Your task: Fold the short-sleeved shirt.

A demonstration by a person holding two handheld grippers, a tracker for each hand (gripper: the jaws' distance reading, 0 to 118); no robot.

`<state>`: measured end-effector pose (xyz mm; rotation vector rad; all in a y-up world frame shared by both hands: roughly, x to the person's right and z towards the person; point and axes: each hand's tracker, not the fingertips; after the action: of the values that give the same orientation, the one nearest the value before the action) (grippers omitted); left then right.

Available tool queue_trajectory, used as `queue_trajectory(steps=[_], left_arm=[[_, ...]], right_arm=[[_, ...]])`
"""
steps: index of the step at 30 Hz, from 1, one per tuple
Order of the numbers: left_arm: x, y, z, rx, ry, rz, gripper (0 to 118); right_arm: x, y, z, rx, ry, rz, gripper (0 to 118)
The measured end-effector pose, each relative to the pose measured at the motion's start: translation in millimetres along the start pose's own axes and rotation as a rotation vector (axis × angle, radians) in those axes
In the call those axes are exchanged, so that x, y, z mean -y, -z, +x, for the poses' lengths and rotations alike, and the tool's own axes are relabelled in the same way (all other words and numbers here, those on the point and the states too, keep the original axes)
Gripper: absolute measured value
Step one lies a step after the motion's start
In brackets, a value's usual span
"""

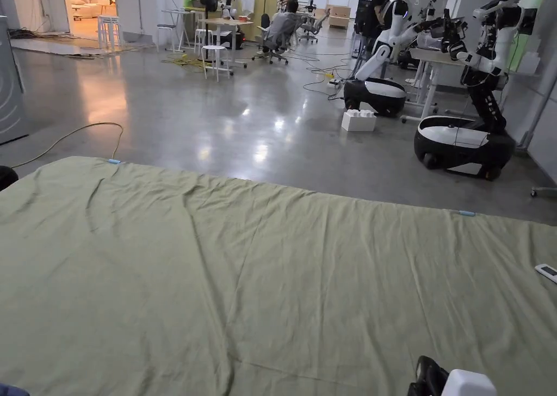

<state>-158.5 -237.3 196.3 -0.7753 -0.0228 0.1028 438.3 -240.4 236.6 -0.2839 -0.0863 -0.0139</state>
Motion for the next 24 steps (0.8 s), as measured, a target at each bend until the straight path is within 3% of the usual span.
queue_trajectory(steps=[5, 6, 11, 15, 18, 20, 22, 24], left_arm=[[20.2, 13.8, 79.3, 0.179, -0.047, 0.151, 65], [23.2, 15.2, 94.2, 0.124, 0.032, 0.167, 65], [27.3, 17.3, 178.4, 0.125, 0.076, 0.302, 65], [25.1, 21.9, 219.1, 0.042, 0.115, 0.423, 64], [23.6, 13.1, 245.4, 0.017, 0.107, 0.483, 55], [21.2, 8.1, 250.3, 0.023, 0.096, 0.521, 40], [18.6, 0.2, 261.1, -0.006, 0.13, 0.559, 37], [16.0, -2.5, 264.0, -0.002, 0.127, 0.572, 23]], right_arm=[[6.2, -2.2, -3.9, -0.016, -0.01, -0.013, 1], [7.0, -2.7, -4.0, -0.017, -0.009, -0.014, 1], [9.0, -5.8, -4.5, -0.016, -0.006, -0.022, 1], [8.7, -6.0, -4.1, -0.006, -0.009, -0.02, 1], [6.7, -8.7, -3.4, 0.008, -0.011, -0.012, 1], [5.3, -12.4, -1.4, 0.011, 0.004, 0.001, 1], [3.9, -13.6, -1.6, 0.019, -0.001, 0.007, 1], [1.5, -15.0, -1.2, 0.021, -0.002, 0.017, 1]])
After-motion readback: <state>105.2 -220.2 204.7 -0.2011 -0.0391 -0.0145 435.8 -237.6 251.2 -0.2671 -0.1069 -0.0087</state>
